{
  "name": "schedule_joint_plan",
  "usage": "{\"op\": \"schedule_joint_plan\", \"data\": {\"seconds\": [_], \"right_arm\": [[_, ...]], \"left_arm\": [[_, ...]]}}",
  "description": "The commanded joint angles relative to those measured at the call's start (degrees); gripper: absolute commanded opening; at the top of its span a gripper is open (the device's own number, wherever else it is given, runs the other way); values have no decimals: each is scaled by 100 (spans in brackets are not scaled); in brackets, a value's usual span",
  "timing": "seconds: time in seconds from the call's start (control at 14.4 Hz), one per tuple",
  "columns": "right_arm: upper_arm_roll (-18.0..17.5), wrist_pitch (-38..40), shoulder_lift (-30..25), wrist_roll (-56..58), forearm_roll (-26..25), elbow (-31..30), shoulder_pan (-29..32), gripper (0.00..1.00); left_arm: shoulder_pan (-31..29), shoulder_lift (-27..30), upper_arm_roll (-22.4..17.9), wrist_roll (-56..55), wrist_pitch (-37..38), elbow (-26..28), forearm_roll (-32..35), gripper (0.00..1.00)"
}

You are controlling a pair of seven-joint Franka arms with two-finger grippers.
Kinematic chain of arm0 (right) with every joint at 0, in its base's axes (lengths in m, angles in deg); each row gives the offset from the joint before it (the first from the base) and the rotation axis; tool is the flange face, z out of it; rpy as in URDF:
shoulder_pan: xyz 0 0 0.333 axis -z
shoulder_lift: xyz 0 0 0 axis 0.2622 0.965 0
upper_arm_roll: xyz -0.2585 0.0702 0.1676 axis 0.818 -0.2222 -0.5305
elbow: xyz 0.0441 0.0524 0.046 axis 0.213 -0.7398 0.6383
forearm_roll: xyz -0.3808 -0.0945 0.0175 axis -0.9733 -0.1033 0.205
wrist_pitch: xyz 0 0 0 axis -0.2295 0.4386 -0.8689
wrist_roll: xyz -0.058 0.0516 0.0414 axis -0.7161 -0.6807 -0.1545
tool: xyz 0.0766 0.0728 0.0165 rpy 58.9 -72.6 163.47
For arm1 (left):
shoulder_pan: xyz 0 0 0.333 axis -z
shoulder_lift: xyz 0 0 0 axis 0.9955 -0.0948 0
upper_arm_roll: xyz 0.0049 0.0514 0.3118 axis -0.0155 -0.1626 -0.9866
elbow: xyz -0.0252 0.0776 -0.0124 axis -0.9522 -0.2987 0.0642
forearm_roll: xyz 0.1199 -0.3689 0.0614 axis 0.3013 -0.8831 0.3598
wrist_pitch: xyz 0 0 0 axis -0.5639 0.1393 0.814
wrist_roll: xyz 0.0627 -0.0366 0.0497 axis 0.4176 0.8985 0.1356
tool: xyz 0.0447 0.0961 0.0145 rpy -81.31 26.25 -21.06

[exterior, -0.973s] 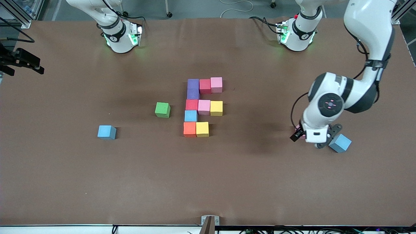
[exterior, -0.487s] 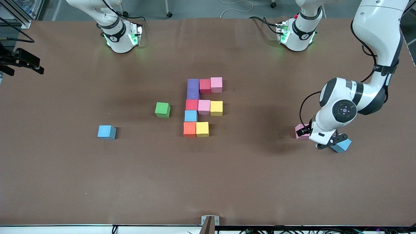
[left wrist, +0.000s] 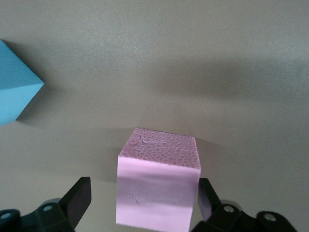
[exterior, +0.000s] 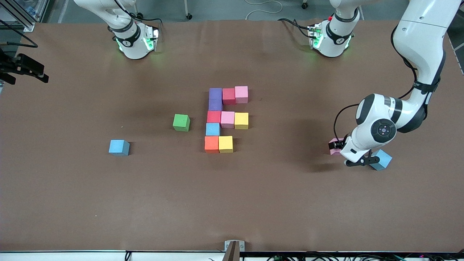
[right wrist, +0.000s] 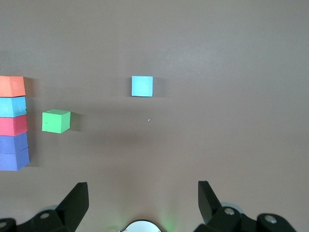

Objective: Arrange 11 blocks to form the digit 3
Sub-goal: 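Grasp the pink cube with the left gripper and lift it, then carry the pink cube with the left gripper to the yellow cube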

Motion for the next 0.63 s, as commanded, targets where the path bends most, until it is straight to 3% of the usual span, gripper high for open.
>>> {"op": "schedule_joint_plan", "data": {"seconds": [0.0, 0.14, 0.28, 0.35, 0.56], "right_arm": [[-9, 6, -86, 83, 68, -77, 47, 100], [-9, 6, -86, 83, 68, -77, 47, 100], [-9, 6, -86, 83, 68, -69, 47, 100], [-9, 6, -95, 83, 68, -69, 47, 100], [-9, 6, -86, 83, 68, -69, 47, 100]], "left_arm": [[-42, -109, 73, 121, -100, -14, -37, 87], [-42, -180, 73, 68, -170, -32, -37, 62], [19, -189, 73, -203, -153, -154, -46, 43], [72, -180, 82, -466, -109, -294, -72, 38], [423, -198, 152, -1274, -4, -619, -562, 36]]}}
